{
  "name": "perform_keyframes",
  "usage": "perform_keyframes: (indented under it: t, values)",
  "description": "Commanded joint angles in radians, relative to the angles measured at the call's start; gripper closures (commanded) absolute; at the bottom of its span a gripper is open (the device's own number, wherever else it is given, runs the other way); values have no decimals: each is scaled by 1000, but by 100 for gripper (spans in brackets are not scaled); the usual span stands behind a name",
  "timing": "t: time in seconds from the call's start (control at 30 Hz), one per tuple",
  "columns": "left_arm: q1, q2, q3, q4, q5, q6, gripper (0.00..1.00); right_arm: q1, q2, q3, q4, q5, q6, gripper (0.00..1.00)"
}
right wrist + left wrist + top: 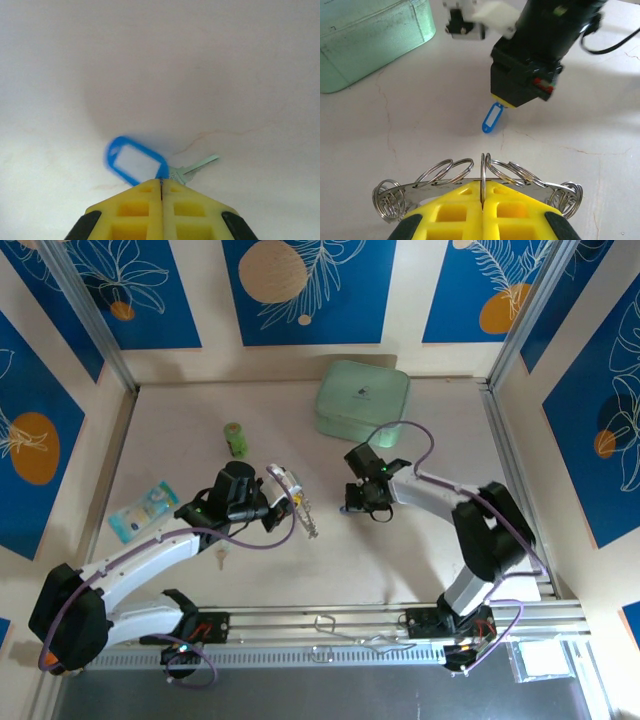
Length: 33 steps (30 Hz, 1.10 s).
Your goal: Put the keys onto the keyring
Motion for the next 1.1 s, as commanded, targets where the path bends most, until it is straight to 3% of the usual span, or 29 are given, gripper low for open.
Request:
perform_keyframes:
  t: [0.0, 0.1, 0.23, 0.37, 0.63, 1.07]
  values:
    - [-9, 5, 42, -9, 53, -19, 100, 89, -154, -34, 69, 115, -202, 100]
    - [-11, 16, 41, -8, 90, -53, 100, 130, -279, -119, 222, 51, -390, 100]
    - [-10, 27, 23, -2, 134, -76, 100, 111, -426, -253, 416, -265, -585, 100]
    - [-12, 30, 20, 11, 173, -88, 100, 108, -506, -301, 455, -423, -695, 100]
    - [-23, 53, 28, 21, 328, -85, 100, 86, -512, -253, 362, -548, -774, 100]
    - [-42, 73, 59, -43, 358, -58, 100, 83, -471, -209, 342, -627, -789, 100]
